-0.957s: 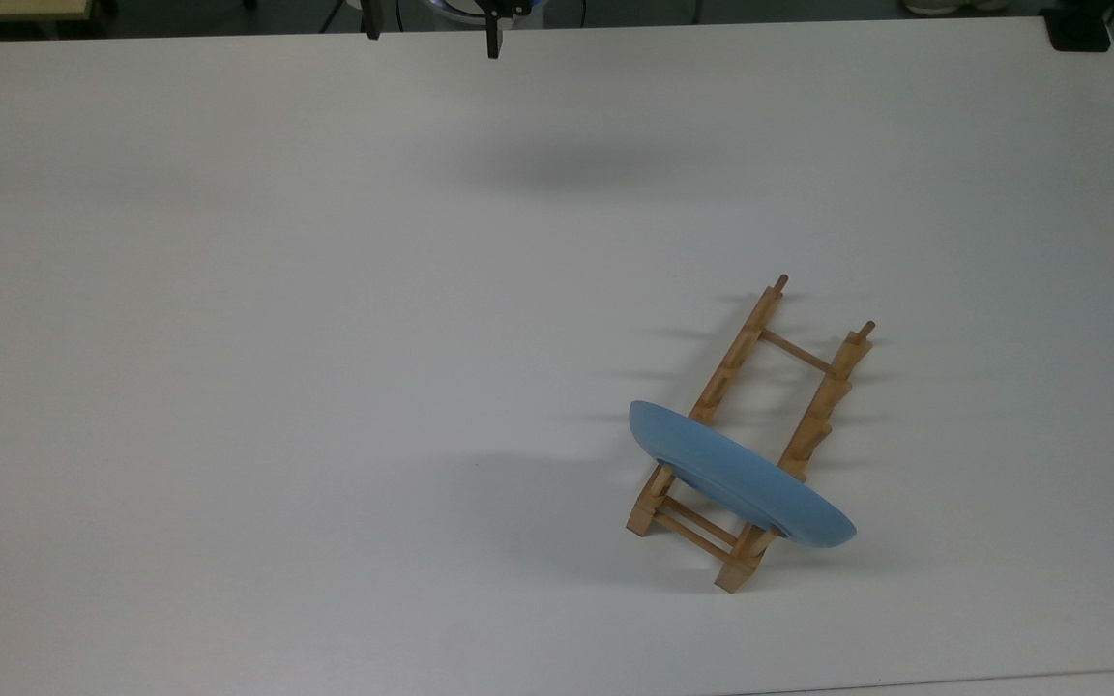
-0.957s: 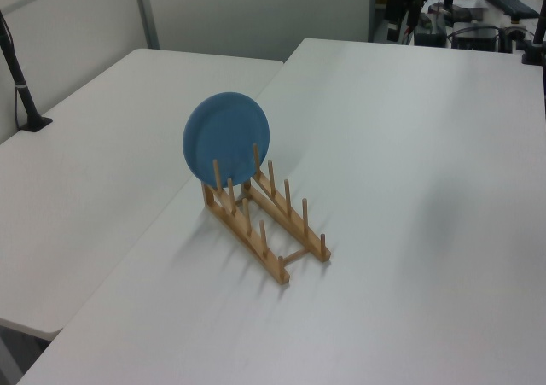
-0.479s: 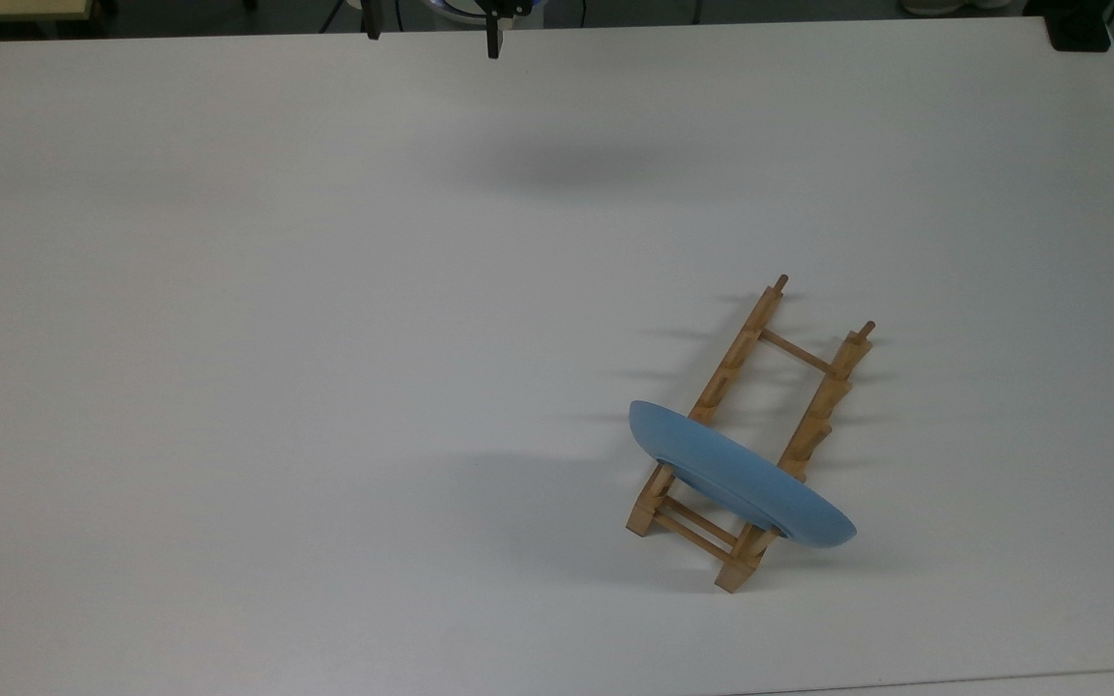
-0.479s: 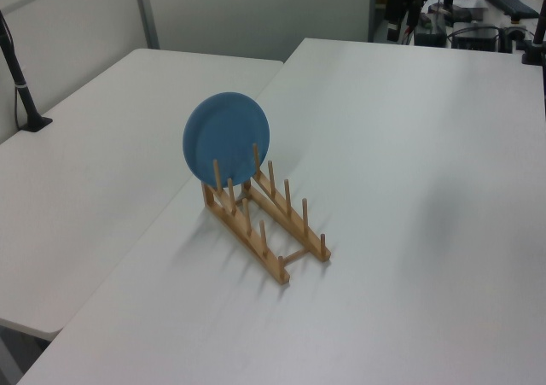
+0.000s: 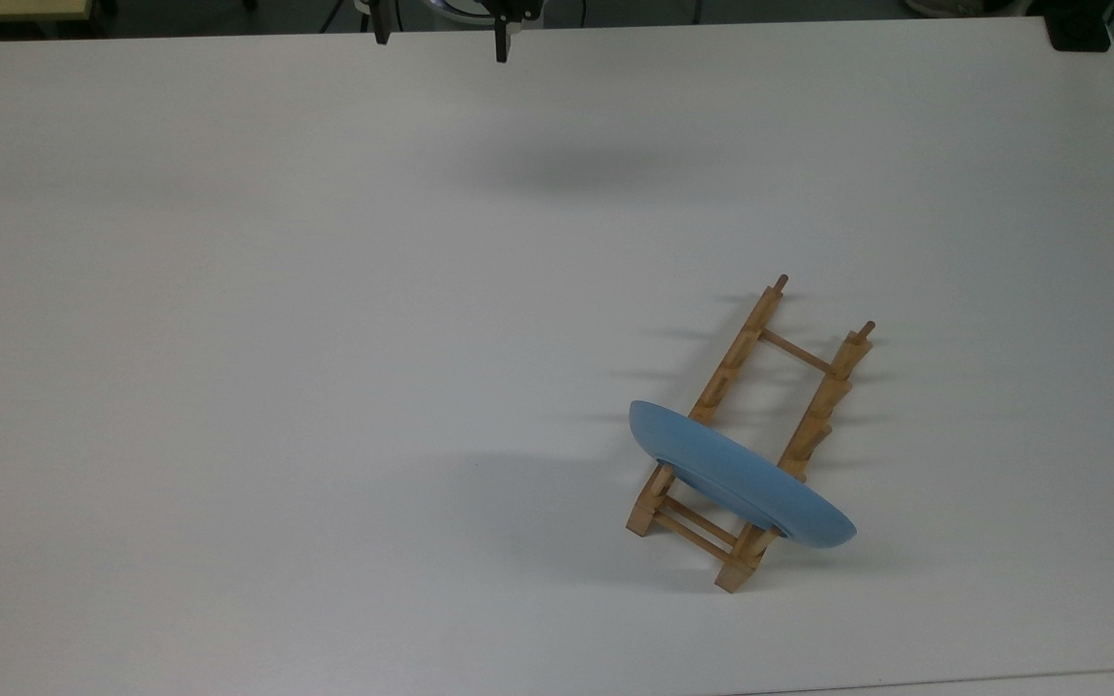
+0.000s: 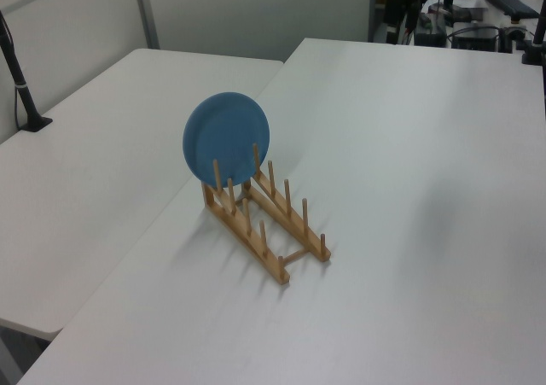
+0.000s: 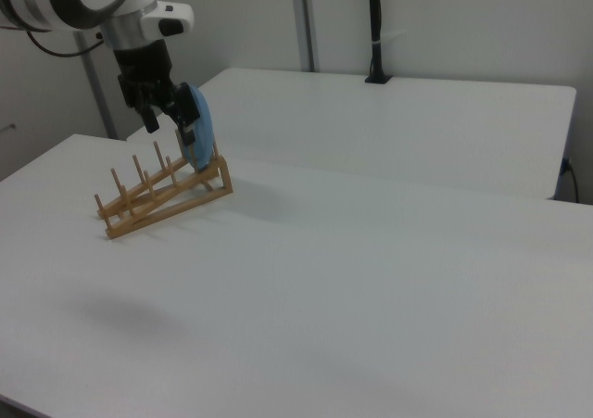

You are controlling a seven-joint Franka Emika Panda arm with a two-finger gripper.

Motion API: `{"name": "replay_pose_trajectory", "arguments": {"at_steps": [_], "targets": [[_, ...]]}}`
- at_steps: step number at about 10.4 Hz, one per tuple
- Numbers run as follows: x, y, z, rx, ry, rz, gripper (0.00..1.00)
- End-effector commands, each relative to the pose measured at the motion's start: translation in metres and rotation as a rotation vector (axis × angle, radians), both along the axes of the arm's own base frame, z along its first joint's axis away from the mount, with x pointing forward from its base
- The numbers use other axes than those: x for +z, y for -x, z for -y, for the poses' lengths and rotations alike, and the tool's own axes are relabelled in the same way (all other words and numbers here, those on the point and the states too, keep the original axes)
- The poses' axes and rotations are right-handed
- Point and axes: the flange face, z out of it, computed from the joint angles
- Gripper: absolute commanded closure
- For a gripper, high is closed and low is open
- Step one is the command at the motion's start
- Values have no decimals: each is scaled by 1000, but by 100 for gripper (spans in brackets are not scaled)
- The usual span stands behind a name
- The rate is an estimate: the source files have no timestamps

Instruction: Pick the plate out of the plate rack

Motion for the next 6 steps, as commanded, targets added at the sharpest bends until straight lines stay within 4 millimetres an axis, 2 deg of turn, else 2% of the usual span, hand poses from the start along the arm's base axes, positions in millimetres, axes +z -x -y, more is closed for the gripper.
{"name": "replay_pose_trajectory", "arguments": {"at_steps": [1,3,5,6], "targets": [[-3,0,-5,103,11,-25,0],[-4,0,-4,187,23,-32,0],[-5,-2,-3,202,32,-33,0],[-19,-11,-2,244,52,-53,0]]}}
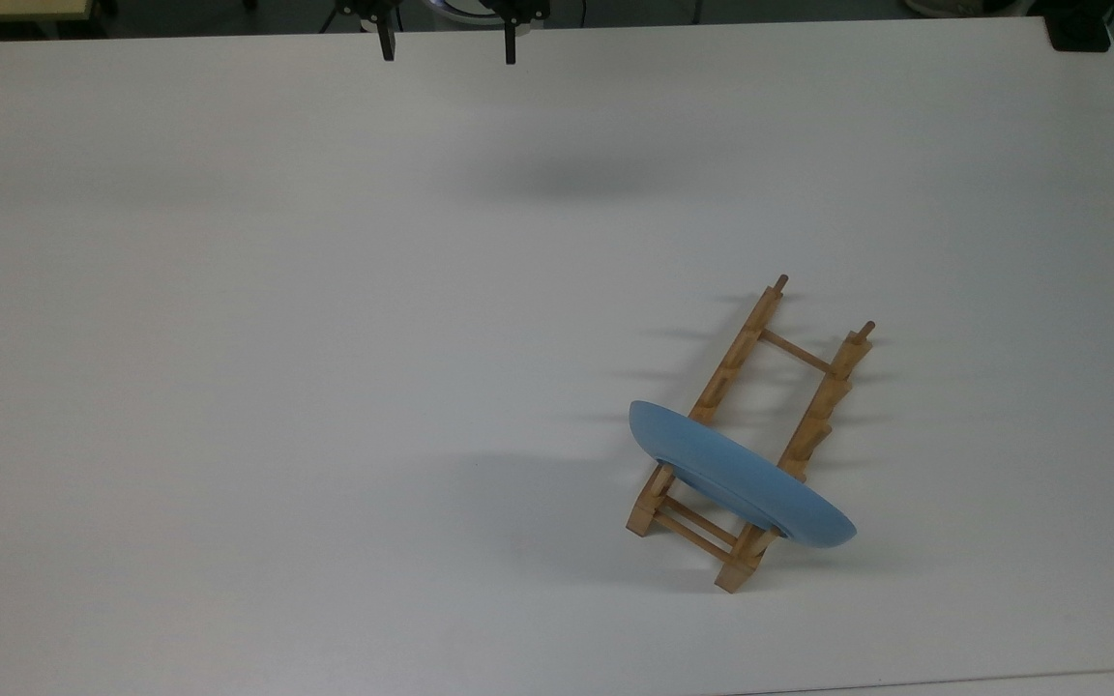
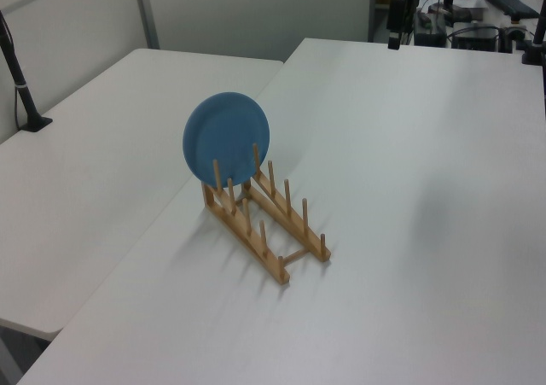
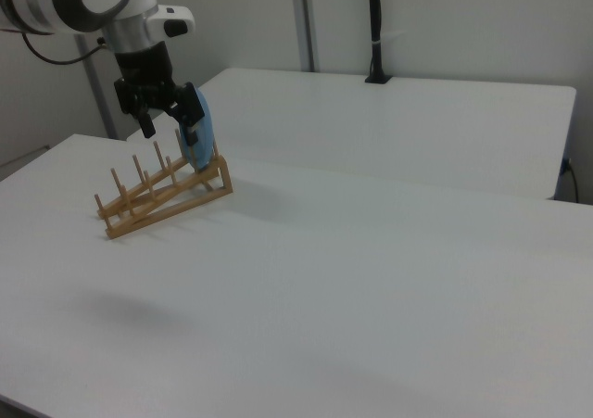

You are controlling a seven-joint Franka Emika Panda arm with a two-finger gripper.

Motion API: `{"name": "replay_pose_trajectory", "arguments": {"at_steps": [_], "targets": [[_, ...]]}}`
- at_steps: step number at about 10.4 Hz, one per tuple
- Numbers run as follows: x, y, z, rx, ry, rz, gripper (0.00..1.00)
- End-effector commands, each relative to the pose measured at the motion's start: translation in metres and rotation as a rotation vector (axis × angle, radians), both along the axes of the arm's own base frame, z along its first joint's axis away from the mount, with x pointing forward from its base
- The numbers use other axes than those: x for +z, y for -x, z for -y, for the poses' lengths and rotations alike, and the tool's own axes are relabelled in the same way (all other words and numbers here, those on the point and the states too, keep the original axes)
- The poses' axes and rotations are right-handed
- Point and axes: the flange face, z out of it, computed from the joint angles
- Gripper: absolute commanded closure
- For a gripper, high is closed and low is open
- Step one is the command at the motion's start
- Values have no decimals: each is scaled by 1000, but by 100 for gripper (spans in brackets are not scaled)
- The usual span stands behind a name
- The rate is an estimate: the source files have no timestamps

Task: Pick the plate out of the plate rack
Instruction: 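Lower the open gripper onto the rim of the blue plate in the rack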

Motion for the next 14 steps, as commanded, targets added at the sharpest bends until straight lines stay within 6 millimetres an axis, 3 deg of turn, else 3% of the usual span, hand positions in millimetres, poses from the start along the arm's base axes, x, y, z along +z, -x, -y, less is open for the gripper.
{"name": "replay_pose_trajectory", "arguments": {"at_steps": [1,2,3,6,11,14], "targets": [[-22,-17,1,115,59,-40,0],[-15,-30,-4,116,55,13,0],[-23,-43,-19,128,51,55,0],[-21,-81,-30,15,-7,316,0],[-70,-126,-110,-27,-113,572,0],[-112,-144,-138,-12,-122,682,6]]}}
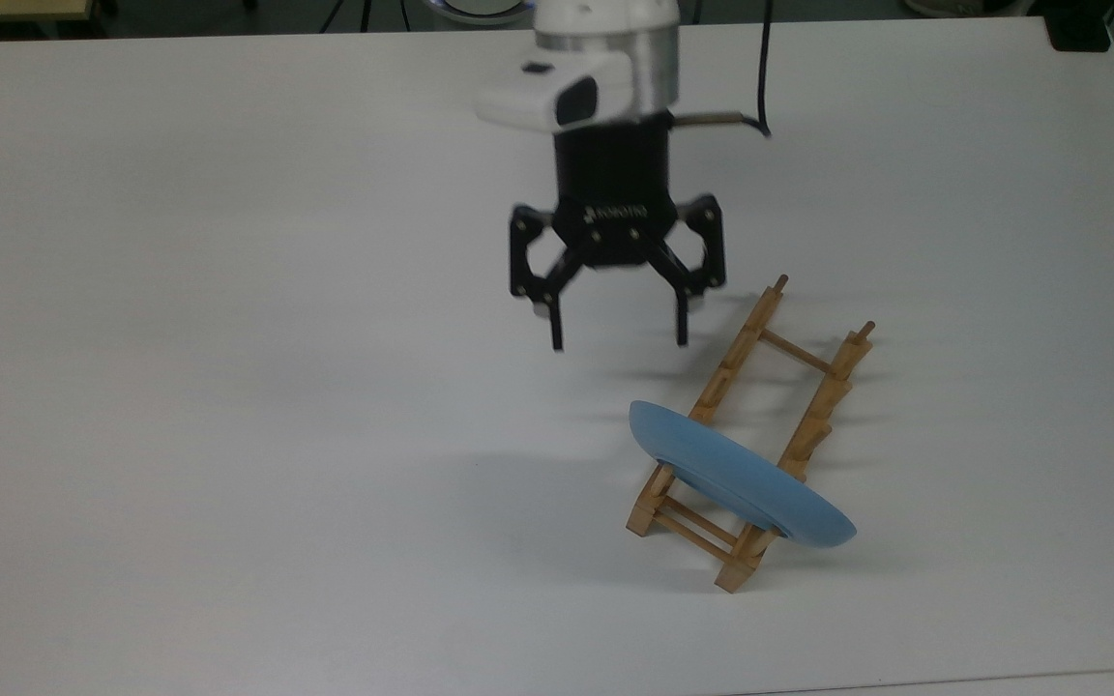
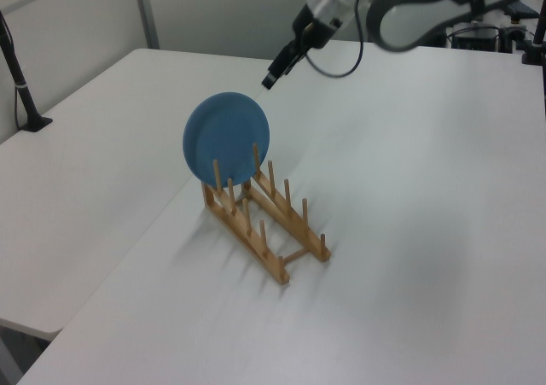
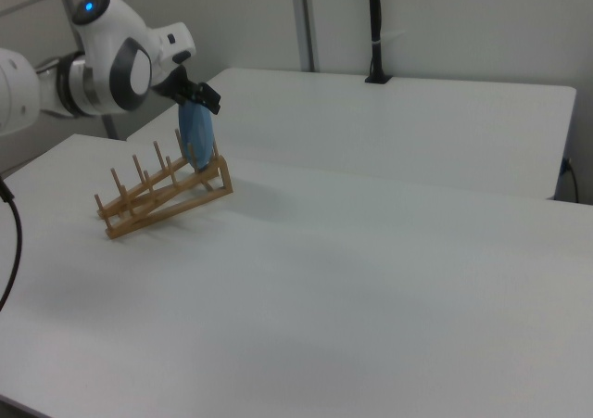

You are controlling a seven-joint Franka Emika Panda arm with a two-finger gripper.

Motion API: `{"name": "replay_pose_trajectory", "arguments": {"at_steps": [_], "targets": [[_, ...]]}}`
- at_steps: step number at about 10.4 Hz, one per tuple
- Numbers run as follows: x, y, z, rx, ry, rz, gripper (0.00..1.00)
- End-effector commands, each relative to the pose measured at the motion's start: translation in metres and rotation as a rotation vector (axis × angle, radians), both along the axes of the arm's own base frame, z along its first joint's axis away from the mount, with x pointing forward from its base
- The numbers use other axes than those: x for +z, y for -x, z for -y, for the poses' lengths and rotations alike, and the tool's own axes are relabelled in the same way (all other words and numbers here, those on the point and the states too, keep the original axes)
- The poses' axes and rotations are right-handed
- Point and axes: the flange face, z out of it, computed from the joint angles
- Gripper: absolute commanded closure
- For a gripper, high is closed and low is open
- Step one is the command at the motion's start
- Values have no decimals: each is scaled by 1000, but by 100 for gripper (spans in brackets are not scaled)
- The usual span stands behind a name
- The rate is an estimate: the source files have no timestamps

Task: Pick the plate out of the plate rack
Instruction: 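Lower the open gripper onto the rim of the blue plate in the rack, then close the gripper on the plate rim and lift it out of the rack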

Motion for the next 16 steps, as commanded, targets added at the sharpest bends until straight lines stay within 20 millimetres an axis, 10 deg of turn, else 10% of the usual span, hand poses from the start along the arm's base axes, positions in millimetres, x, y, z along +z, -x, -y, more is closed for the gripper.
{"name": "replay_pose_trajectory", "arguments": {"at_steps": [1,4,8,12,16], "targets": [[-30,-20,-21,-12,-5,96,6],[-47,-34,-28,-26,15,116,11],[-47,-33,-39,-32,-34,151,95],[-43,-32,-41,-17,-8,165,100],[31,-9,-30,-41,-40,239,100]]}}
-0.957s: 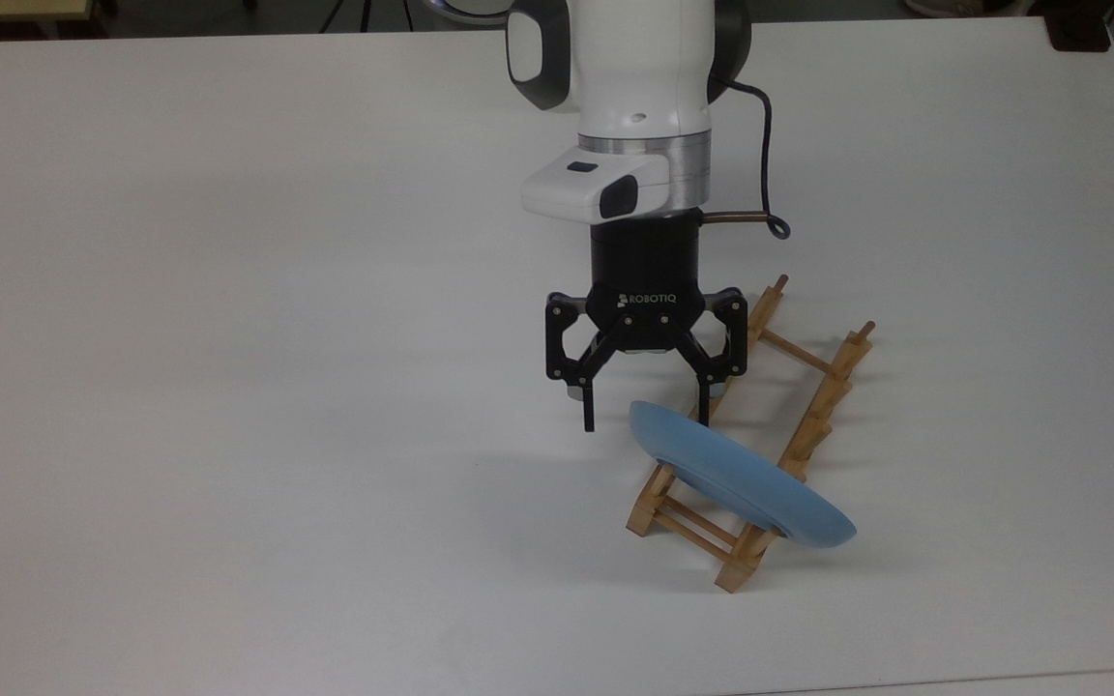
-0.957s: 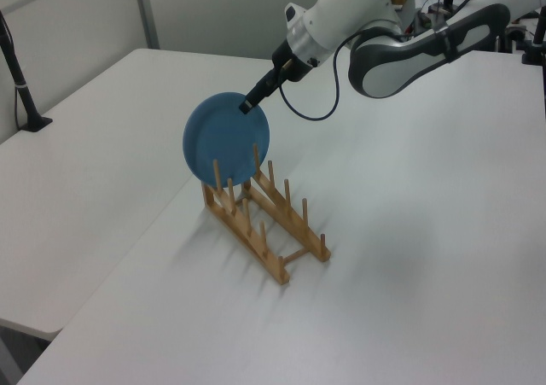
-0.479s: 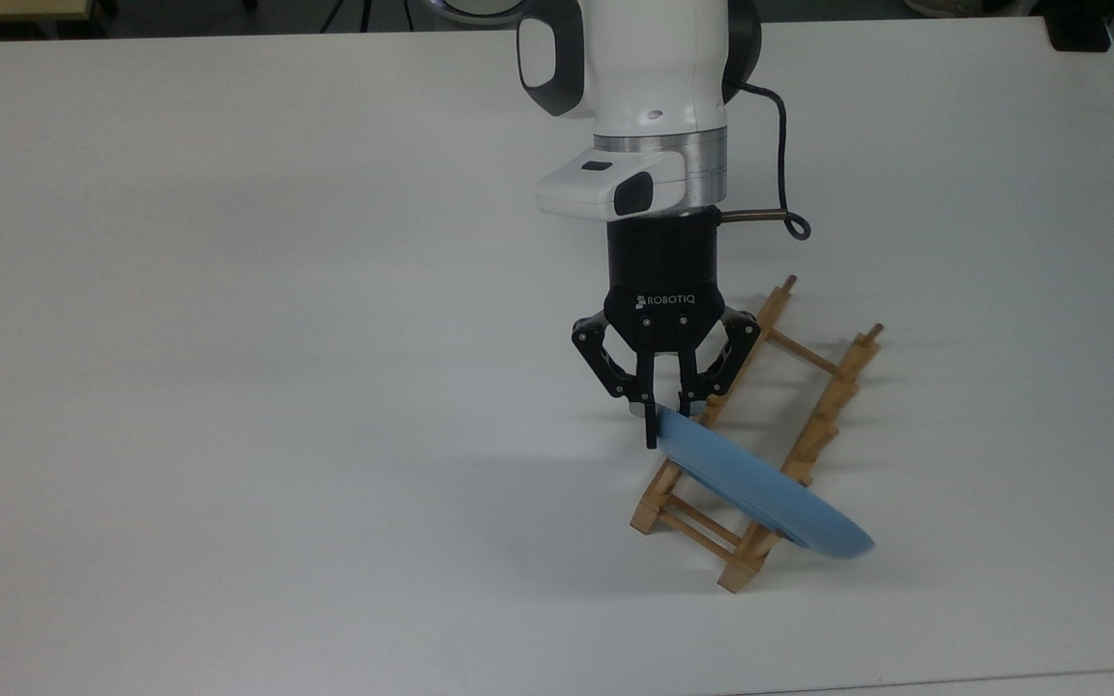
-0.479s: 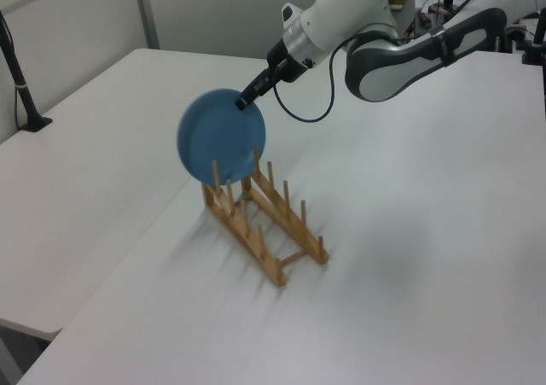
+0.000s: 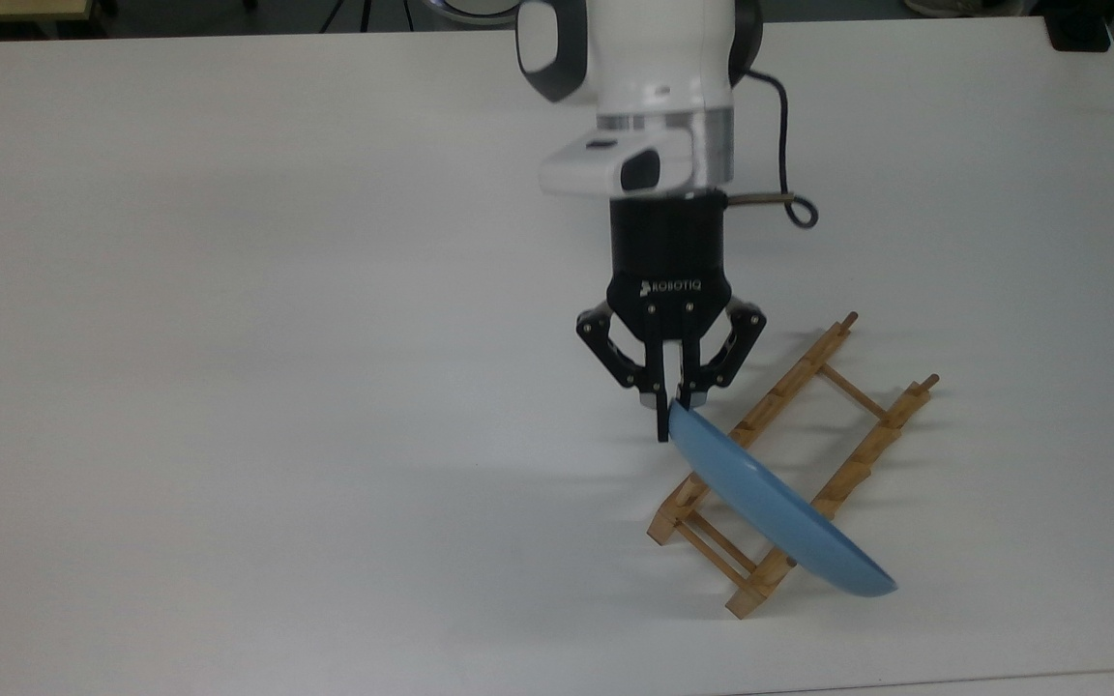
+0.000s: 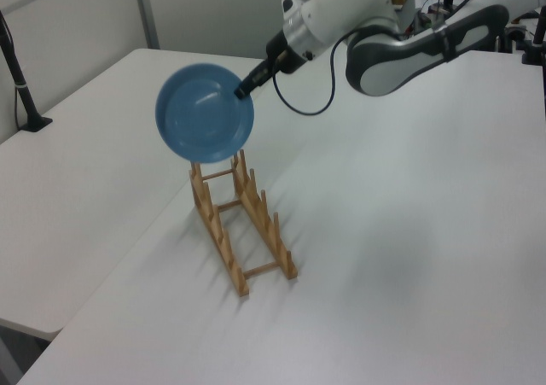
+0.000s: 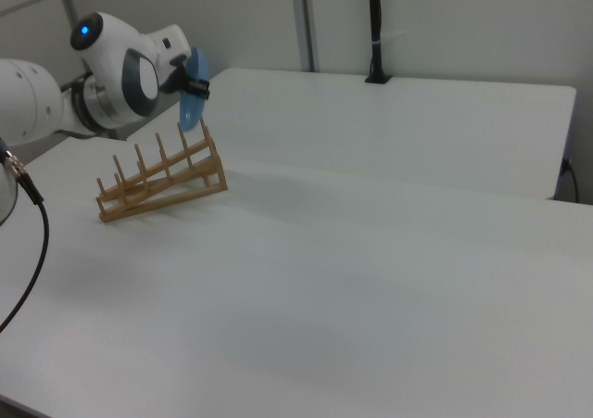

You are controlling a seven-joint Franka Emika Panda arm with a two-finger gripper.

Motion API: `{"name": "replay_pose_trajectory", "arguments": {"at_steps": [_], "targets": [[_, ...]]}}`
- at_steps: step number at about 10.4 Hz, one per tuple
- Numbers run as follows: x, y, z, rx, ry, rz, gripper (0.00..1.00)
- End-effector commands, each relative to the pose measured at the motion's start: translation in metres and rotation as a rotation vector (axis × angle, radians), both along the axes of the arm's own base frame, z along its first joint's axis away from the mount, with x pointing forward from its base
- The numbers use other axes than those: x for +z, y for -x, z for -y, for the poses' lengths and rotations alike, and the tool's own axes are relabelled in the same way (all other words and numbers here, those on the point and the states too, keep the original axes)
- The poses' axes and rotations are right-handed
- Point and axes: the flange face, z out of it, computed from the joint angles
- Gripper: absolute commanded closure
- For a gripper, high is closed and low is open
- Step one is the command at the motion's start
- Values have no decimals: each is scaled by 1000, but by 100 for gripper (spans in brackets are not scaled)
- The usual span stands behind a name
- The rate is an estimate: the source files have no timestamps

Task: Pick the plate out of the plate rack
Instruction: 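Close the gripper on the plate rim and lift it out of the rack, then carry the blue plate away from the rack and lower it flat onto the table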

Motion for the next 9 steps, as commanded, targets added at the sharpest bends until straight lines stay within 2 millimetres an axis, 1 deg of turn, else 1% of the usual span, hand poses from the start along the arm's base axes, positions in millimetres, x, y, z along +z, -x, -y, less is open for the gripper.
{"name": "replay_pose_trajectory", "arguments": {"at_steps": [1,2,3,4,5,6,7,8,9], "targets": [[65,27,15,-54,-25,28,100],[83,35,27,-98,-27,-29,100],[92,46,37,-150,-54,-143,100],[98,58,54,-176,-99,-290,100],[101,74,73,-113,-117,-447,100],[106,90,96,-49,-145,-582,100],[106,105,125,0,-143,-692,100],[95,118,150,76,-112,-808,100],[83,125,177,143,-106,-881,100]]}}
